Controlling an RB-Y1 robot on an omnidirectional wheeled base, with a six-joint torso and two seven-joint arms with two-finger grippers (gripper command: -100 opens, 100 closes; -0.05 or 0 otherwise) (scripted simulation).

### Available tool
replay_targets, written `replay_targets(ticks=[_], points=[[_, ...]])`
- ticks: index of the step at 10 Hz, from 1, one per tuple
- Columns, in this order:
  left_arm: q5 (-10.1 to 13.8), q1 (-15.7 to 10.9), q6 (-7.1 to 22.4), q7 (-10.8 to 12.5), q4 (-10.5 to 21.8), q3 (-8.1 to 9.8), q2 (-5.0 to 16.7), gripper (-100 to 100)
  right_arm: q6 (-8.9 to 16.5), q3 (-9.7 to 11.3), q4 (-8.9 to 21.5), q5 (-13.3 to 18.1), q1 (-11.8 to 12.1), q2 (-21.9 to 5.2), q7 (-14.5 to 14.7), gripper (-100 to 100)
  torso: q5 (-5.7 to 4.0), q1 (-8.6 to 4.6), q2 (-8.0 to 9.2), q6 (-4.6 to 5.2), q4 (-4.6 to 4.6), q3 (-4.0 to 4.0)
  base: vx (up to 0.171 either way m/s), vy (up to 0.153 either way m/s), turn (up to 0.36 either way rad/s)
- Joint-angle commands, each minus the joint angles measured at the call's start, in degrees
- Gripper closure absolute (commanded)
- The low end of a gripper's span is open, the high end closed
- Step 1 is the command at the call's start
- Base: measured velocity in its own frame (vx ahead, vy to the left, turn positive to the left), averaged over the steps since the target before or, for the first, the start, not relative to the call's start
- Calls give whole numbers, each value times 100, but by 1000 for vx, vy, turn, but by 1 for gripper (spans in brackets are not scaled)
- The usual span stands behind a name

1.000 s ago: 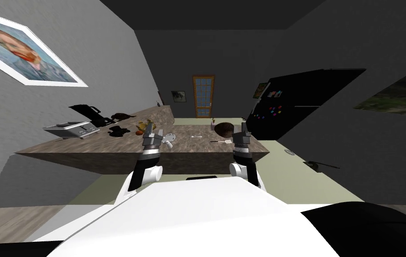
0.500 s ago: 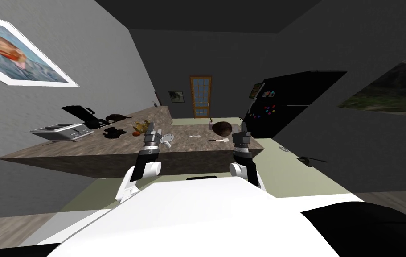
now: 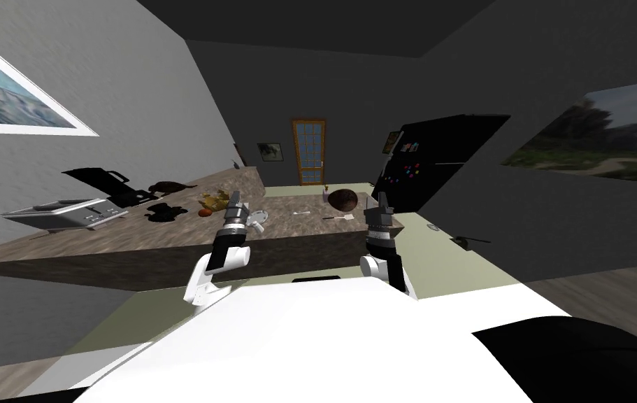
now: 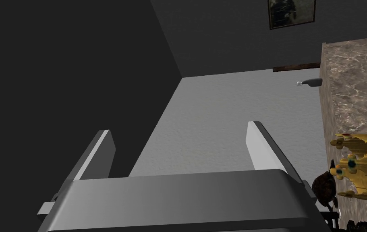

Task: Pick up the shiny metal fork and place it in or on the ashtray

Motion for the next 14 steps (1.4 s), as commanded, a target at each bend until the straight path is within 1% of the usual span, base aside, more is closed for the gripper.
replay_targets(ticks=[1, 2, 3, 4, 5, 6, 7, 8, 9, 10, 11, 12, 13, 14], points=[[-39, -171, 286, -25, 94, 117, 33, -100, 0, 0, 0, 0, 0, 0, 0, 0, 0, 0, 0, 0, 0, 0, -30, -8, -72], [-138, -404, 464, -79, 295, 330, 51, -100, 0, 0, 0, 0, 1, 0, 0, 0, 0, 2, 0, -4, 0, 0, -41, -6, -119], [-138, -435, 640, -79, 295, 330, 51, -100, 0, 0, 0, 0, 0, 0, 0, 0, 0, 3, 2, -1, 0, 1, -35, -8, -95], [-240, -669, 797, -134, 509, 549, 66, -100, 0, 0, 0, 0, 1, 0, 0, 0, 0, 2, 2, -4, 0, 1, -34, -23, -149], [-240, -706, 992, -134, 509, 549, 66, -100, 0, 0, 0, 0, 0, 0, 0, 0, -1, -3, 1, -1, 0, 1, -28, -16, -89], [-346, -935, 1177, -188, 723, 771, 81, -100, 0, 0, 0, 0, 1, 0, 0, 0, -1, -2, 0, -4, 0, 0, -34, -17, -173], [-346, -981, 1344, -188, 734, 771, 81, -100, 0, 0, 0, 0, 0, 0, 0, 0, 0, -1, 1, -1, 0, 0, -30, -9, -81], [-453, -1196, 1523, -242, 944, 996, 96, -100, 0, -1, 0, 0, 1, 0, 0, 0, 0, 1, 0, -5, 0, 0, -36, -12, -189], [-453, -1258, 1631, -242, 971, 996, 96, -100, 0, 0, 0, 0, 0, 0, 0, 0, 0, 1, 1, -1, 0, 0, -28, -8, -78], [-453, -1258, 1739, -242, 971, 996, 96, -100, 0, -1, 0, 0, 1, 0, 0, 0, 0, 2, 0, -6, 0, 0, -7, -4, 21], [-563, -1535, 1938, -294, 1218, 1220, 113, -100, 0, -1, 0, 0, 1, 0, 0, 0, 1, 4, -5, -6, -1, -2, -14, -13, -195], [-563, -1535, 2119, -294, 1218, 1220, 113, -100, 0, 0, 0, 0, 0, 0, 0, 0, 0, 1, -6, -1, -1, -3, -18, -7, -98], [-674, -1746, 2311, -344, 1406, 1443, 134, -100, 0, -1, 0, 0, 1, 0, 0, 0, 1, 2, -4, -6, -1, -2, -24, -15, -170], [-674, -1811, 2445, -344, 1475, 1443, 134, -100, 0, 0, 0, 0, 1, 0, 0, 0, 0, 0, -3, -2, -1, -2, -23, -10, -86]])
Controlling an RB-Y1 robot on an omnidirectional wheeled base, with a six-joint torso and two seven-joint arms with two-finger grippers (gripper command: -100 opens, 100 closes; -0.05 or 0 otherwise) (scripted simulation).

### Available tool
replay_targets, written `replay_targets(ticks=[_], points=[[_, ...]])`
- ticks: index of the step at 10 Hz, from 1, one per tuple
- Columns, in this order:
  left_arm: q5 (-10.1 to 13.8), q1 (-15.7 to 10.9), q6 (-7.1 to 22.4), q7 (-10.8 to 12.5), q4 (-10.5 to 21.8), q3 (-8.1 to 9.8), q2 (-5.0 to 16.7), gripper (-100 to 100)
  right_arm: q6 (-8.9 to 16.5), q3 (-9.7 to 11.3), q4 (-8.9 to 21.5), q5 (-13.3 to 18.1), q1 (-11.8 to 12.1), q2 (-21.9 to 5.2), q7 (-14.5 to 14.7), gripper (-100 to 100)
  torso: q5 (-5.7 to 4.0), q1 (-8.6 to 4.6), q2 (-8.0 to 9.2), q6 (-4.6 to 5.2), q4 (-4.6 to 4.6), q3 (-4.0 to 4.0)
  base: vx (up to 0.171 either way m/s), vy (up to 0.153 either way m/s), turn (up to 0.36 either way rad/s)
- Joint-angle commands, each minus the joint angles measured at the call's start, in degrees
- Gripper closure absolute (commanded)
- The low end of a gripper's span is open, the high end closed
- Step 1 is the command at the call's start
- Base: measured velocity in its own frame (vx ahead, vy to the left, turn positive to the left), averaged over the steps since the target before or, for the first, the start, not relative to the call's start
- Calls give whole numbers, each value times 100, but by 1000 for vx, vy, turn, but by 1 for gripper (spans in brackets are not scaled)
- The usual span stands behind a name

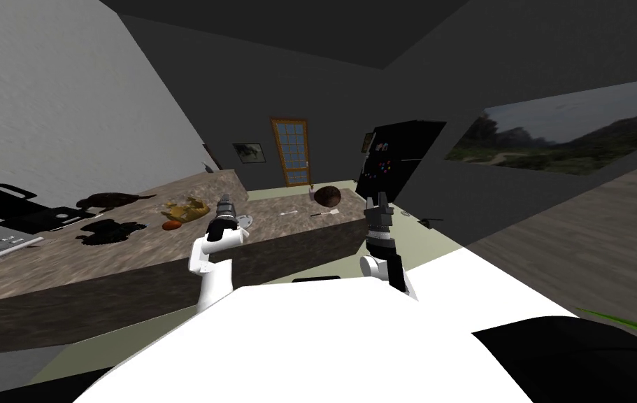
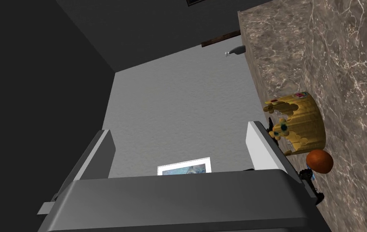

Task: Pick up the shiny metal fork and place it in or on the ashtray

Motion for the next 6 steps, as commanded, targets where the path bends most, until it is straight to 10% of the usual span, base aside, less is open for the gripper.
replay_targets(ticks=[1, 6], points=[[3, -78, 207, -4, 55, 36, 39, -100, 0, 0, 0, 0, 0, 0, 0, 0, 0, 0, 0, 0, 0, 0, -10, -5, 18], [-221, -622, 979, -98, 594, 471, 93, -100, 0, 0, 0, 0, 0, 0, 0, 0, 1, 2, -2, -2, -1, -1, -13, -9, -112]])
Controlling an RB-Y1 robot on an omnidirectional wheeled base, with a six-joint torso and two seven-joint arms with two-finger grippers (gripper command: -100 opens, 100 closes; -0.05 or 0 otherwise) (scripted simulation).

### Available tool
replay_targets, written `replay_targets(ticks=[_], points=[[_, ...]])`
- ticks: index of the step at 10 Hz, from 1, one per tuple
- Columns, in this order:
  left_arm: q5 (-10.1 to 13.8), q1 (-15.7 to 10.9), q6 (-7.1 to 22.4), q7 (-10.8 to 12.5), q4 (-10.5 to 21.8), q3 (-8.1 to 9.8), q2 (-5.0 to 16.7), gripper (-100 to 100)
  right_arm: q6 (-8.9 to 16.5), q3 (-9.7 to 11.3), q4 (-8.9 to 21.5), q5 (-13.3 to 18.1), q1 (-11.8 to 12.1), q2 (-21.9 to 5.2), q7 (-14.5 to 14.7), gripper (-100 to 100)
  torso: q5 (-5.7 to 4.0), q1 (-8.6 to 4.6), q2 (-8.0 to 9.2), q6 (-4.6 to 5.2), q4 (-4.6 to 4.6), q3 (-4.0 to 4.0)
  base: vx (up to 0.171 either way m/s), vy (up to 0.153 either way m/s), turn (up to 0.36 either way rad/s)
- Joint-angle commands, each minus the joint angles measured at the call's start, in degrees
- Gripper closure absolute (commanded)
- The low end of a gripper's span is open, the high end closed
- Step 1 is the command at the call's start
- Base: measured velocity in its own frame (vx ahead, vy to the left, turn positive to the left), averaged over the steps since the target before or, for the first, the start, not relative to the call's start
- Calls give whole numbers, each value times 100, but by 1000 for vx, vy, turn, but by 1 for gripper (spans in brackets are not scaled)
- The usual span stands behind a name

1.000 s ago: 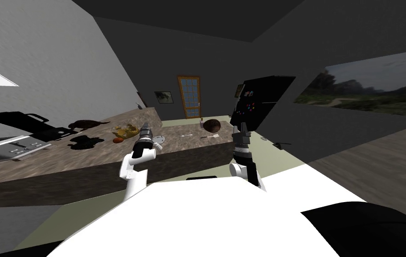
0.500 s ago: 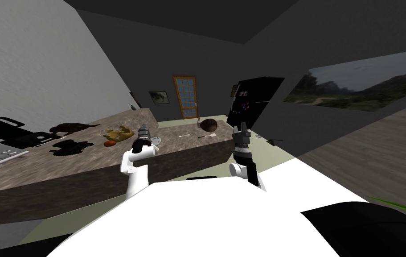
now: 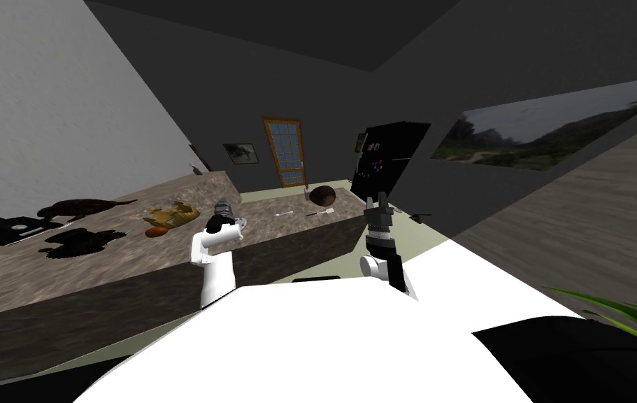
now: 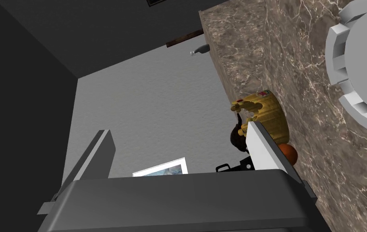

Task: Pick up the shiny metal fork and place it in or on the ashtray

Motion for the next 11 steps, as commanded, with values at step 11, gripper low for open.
replay_targets(ticks=[11], points=[[-535, -1276, 1917, -181, 1441, 975, 261, -100, 0, 0, 0, 0, -1, 0, 0, 0, 0, -1, -6, 4, -1, -4, -1, -5, -135]])
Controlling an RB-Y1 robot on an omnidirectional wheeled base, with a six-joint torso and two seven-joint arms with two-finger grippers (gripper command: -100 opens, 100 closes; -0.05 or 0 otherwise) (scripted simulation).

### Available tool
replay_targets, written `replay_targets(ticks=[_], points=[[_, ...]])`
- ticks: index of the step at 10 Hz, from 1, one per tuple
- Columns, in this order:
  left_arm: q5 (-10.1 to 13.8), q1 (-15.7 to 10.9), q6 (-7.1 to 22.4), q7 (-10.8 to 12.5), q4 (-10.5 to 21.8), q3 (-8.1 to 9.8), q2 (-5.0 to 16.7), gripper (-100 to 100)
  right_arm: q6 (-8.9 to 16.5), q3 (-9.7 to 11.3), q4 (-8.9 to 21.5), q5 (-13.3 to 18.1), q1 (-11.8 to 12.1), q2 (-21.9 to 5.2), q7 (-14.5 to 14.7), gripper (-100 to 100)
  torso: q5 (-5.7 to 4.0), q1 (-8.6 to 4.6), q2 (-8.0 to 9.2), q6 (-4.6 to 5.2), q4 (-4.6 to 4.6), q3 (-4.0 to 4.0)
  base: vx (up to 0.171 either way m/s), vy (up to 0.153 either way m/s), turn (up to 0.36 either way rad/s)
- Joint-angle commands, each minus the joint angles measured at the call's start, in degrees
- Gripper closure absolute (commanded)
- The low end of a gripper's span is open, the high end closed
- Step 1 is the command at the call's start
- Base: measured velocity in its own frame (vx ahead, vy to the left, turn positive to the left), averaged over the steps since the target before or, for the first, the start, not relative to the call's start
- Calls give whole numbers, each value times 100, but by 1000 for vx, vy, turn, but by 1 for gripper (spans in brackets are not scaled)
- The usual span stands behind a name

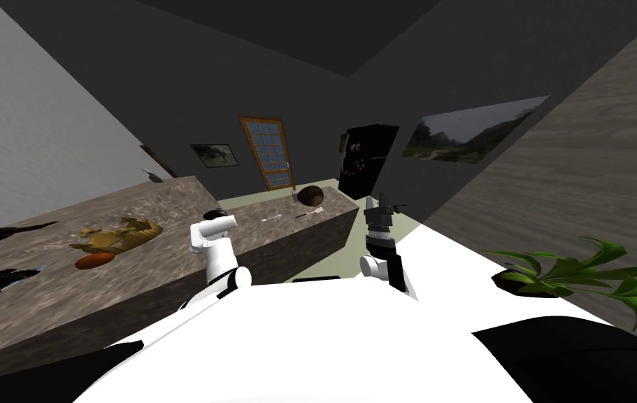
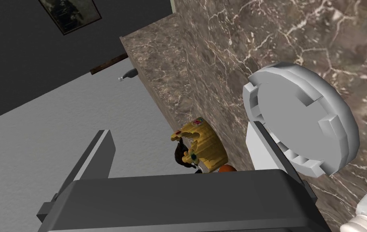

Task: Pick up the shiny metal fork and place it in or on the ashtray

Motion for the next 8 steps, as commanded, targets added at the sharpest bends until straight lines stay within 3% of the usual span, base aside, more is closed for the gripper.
replay_targets(ticks=[1, 2, 3, 4, 7, 8], points=[[-141, -248, 286, -23, 286, 189, 49, -100, 0, 0, 0, 0, 0, 0, 0, 0, 0, 0, 0, 0, 0, 0, 11, -1, -186], [-141, -248, 470, -23, 349, 189, 49, -100, 0, 0, 0, 0, -1, 0, 0, 0, -1, -1, -2, 5, 0, -1, 11, 3, -105], [-243, -461, 651, -44, 494, 346, 119, -100, 0, 0, 0, 0, 0, 0, 0, 0, 0, 0, -1, 0, 0, -1, 13, 0, -168], [-243, -461, 802, -44, 641, 346, 119, -100, 0, 0, 0, 0, 0, 0, 0, 0, -1, -1, -3, 4, 0, -2, 13, 5, -112], [-436, -850, 1303, -78, 1162, 631, 273, -100, 0, 0, 0, 0, 0, 0, 0, 0, 1, 3, -3, -1, -1, -2, 17, 8, -142], [-436, -850, 1467, -78, 1220, 631, 273, -100, 0, 0, 0, 0, 0, 0, 0, 0, 0, 2, -5, 2, -1, -3, 19, 9, -106]])
